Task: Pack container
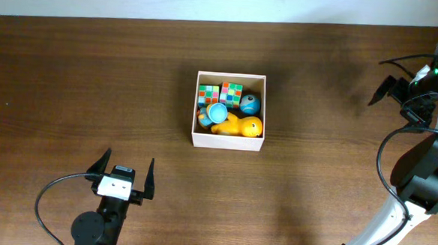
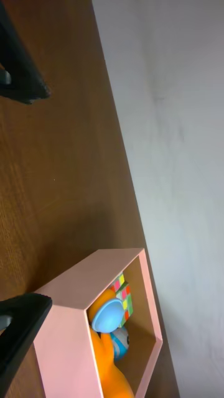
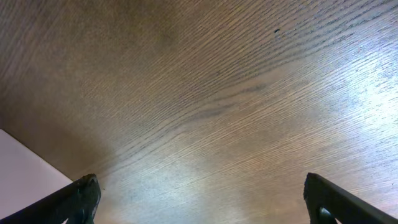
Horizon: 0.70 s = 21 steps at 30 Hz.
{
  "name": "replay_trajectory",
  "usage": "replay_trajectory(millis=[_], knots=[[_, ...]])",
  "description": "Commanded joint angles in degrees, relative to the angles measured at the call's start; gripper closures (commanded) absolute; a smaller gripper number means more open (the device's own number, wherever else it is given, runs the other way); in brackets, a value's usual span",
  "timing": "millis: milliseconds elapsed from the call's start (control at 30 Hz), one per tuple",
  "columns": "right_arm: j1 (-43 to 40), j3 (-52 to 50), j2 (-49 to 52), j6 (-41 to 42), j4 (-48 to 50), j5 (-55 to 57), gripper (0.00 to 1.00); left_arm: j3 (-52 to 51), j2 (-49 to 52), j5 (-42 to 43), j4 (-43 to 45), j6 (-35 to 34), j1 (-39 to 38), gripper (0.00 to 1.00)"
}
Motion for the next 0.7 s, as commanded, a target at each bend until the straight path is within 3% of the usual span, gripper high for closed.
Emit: replay_trajectory(millis=[0, 667], knots=[[0.17, 0.09, 0.31, 0.33, -0.02, -0.7, 0.01, -0.57, -0.61, -0.61, 0.33, 0.94, 0.31, 0.01], [2.4, 0.09, 0.92, 0.31, 0.0, -0.7, 0.01, -0.57, -0.61, -0.61, 0.33, 0.94, 0.31, 0.01]])
